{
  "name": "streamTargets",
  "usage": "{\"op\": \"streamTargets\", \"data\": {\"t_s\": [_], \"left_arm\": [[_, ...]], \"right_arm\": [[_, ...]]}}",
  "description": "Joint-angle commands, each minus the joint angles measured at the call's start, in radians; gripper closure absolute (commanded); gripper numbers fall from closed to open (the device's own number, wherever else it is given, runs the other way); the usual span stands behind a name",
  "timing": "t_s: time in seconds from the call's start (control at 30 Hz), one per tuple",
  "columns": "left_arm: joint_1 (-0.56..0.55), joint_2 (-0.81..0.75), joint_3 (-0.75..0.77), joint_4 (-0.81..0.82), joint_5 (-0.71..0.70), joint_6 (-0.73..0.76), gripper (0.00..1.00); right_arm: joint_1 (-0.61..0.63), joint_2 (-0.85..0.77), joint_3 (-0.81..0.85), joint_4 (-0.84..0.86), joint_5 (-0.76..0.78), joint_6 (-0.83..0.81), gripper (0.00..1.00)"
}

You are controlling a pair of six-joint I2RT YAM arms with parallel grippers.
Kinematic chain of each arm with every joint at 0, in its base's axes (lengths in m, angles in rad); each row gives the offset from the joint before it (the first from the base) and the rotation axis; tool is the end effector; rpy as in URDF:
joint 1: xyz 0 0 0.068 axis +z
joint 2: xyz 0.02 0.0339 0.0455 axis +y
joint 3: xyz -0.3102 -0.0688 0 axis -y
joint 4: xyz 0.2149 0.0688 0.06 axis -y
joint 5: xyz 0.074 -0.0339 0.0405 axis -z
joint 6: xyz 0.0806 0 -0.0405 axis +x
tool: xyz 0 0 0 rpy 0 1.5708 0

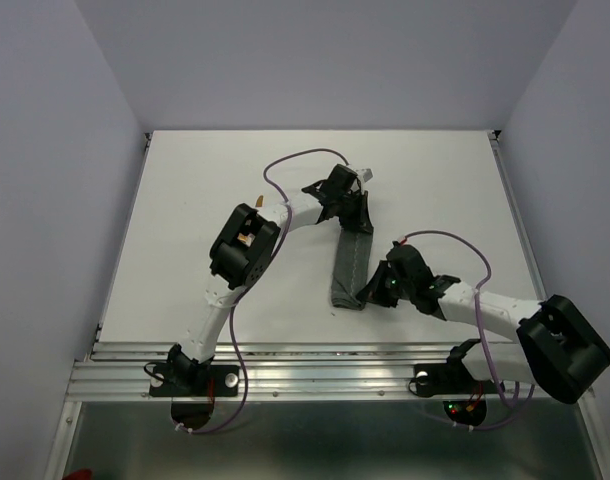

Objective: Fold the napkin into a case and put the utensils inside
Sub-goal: Smooth out the smaller rectangle-folded napkin at the center of the board.

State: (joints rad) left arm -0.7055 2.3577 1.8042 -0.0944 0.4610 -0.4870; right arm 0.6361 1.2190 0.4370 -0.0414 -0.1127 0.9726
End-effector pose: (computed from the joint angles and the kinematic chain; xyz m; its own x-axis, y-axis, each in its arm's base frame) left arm 0.4111 -0.3973 0.1824 -0.8042 0.1344 -0.5790 0.5368 0.5824 -0.6104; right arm 0.1656 0.1336 0.1828 -0.8709 0.3776 -0.3146 0.1205 0.7846 0.6082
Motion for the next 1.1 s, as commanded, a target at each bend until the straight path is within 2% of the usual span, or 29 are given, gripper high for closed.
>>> {"op": "streamTargets", "data": {"t_s": [0.0, 0.3, 0.63, 0.77, 0.9, 1.07], "left_arm": [[0.000, -0.026, -0.008, -0.021, 0.001, 0.025, 1.00], [0.000, -0.141, -0.005, -0.067, 0.001, 0.050, 1.00], [-0.003, -0.241, 0.145, -0.228, -0.013, 0.140, 1.00], [-0.002, -0.273, 0.112, -0.223, -0.037, 0.142, 1.00], [0.004, -0.320, 0.005, -0.215, -0.082, 0.139, 1.00], [0.021, -0.379, -0.132, -0.179, -0.103, 0.130, 1.00]], "right_arm": [[0.005, 0.040, -0.030, 0.072, 0.042, 0.017, 0.91], [0.005, 0.070, -0.049, 0.101, 0.050, 0.028, 0.92], [0.005, -0.042, -0.004, -0.051, 0.146, 0.005, 0.91], [0.005, -0.107, 0.040, -0.135, 0.229, -0.003, 0.89], [0.005, -0.182, 0.025, -0.193, 0.336, 0.037, 0.87], [0.005, -0.170, -0.024, -0.195, 0.369, 0.074, 0.86]]}}
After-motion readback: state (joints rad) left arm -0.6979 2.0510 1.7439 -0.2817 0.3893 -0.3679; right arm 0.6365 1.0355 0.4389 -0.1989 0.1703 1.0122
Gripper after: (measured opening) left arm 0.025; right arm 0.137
